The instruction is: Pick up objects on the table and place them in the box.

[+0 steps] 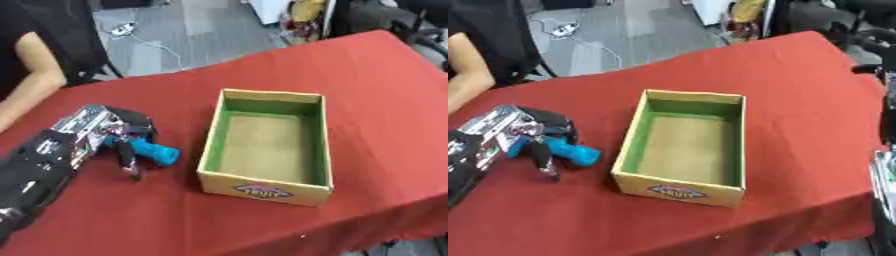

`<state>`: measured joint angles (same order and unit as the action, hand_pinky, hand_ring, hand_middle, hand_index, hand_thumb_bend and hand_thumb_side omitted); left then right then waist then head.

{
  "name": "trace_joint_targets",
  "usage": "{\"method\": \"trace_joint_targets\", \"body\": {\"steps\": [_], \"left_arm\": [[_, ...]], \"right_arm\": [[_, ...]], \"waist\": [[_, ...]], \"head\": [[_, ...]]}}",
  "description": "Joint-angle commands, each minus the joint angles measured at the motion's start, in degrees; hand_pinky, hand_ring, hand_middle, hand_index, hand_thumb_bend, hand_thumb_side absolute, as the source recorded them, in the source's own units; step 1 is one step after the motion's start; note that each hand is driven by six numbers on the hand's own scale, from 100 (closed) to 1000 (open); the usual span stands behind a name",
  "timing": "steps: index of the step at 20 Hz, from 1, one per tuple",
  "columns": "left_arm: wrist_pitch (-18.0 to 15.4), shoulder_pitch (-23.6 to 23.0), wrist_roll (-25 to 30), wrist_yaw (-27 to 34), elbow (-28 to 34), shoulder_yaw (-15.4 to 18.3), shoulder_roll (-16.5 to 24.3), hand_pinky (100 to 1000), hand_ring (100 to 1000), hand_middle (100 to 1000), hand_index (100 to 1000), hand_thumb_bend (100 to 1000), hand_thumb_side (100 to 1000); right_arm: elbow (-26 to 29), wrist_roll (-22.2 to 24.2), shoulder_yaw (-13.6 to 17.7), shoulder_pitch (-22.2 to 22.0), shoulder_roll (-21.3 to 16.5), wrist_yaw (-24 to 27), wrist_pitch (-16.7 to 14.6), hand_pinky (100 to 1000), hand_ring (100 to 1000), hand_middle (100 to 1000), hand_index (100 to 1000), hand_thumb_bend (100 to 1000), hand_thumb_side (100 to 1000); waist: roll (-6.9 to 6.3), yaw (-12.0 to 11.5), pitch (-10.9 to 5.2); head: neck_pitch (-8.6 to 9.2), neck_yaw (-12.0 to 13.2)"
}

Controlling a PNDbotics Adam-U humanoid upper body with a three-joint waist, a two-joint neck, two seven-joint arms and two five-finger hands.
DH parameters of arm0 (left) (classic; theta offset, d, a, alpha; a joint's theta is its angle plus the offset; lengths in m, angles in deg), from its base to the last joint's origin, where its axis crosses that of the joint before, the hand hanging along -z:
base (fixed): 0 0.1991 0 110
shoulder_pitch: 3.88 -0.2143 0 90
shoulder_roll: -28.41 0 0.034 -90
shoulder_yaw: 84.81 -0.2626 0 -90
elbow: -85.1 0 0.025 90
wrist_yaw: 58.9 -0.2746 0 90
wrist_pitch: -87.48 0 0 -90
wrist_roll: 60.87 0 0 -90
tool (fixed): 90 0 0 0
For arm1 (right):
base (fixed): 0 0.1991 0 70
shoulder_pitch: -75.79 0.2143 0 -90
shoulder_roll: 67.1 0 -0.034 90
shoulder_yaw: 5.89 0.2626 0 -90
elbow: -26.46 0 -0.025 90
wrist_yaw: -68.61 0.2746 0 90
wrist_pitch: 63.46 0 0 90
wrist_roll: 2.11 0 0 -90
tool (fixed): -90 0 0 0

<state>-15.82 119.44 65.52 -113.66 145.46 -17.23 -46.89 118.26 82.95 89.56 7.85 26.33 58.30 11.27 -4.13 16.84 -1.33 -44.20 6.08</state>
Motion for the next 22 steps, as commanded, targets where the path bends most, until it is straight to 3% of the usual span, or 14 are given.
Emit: {"method": "trace_joint_targets", "body": {"steps": [1, 3, 6, 12, 14, 15, 19, 21, 22], "left_arm": [[-0.11, 1.07, -1.7, -0.67, -0.22, 1.24, 0.56, 874, 704, 609, 630, 641, 287], [-0.15, 1.07, -3.52, -0.95, -0.34, 1.43, 0.34, 839, 643, 564, 569, 568, 296], [-0.02, 1.14, -6.66, -1.72, -0.57, 1.62, 0.19, 706, 484, 444, 454, 392, 322], [0.36, 1.19, -14.1, -3.12, -1.02, 2.22, 0.13, 562, 332, 294, 320, 100, 369], [0.45, 1.15, -16.33, -3.31, -1.18, 2.35, 0.14, 533, 294, 257, 286, 100, 402], [0.57, 1.14, -17.41, -3.35, -1.29, 2.42, 0.14, 498, 248, 219, 249, 100, 467], [1.31, 1.16, -20.88, -3.14, -1.82, 2.67, 0.21, 425, 142, 112, 168, 100, 477], [1.59, 1.11, -21.25, -2.98, -2.27, 2.64, 0.23, 382, 100, 100, 135, 100, 458], [1.7, 1.11, -20.97, -2.86, -2.53, 2.65, 0.24, 404, 116, 100, 151, 100, 466]], "right_arm": [[1.06, 0.15, 0.05, 1.1, -0.37, 0.09, -0.11, 600, 801, 829, 986, 456, 971], [1.06, 0.17, 0.04, 1.12, -0.36, 0.1, -0.12, 600, 801, 829, 986, 456, 971], [1.08, 0.16, 0.06, 1.14, -0.35, 0.1, -0.11, 601, 801, 829, 986, 456, 971], [1.12, 0.11, 0.12, 1.14, -0.35, 0.06, -0.09, 601, 801, 829, 986, 457, 972], [1.13, 0.07, 0.15, 1.13, -0.36, 0.05, -0.08, 601, 801, 829, 986, 456, 972], [1.12, 0.06, 0.16, 1.12, -0.37, 0.04, -0.07, 600, 801, 829, 986, 457, 972], [1.1, 0.04, 0.18, 1.09, -0.4, 0.01, -0.05, 600, 801, 829, 986, 457, 972], [1.09, 0.02, 0.2, 1.08, -0.41, 0.0, -0.04, 600, 801, 829, 986, 457, 972], [1.09, 0.01, 0.21, 1.08, -0.41, 0.0, -0.04, 600, 801, 829, 987, 457, 972]], "waist": [[0.3, 0.08, -0.34], [0.32, 0.07, -0.33], [0.33, 0.07, -0.33], [0.33, 0.07, -0.33], [0.34, 0.05, -0.34], [0.34, 0.03, -0.34], [0.37, -0.01, -0.34], [0.38, -0.02, -0.34], [0.38, -0.02, -0.34]], "head": [[0.08, 0.37], [0.08, 0.35], [0.08, 0.31], [0.08, 0.26], [0.08, 0.24], [0.08, 0.23], [0.08, 0.23], [0.08, 0.23], [0.08, 0.22]]}}
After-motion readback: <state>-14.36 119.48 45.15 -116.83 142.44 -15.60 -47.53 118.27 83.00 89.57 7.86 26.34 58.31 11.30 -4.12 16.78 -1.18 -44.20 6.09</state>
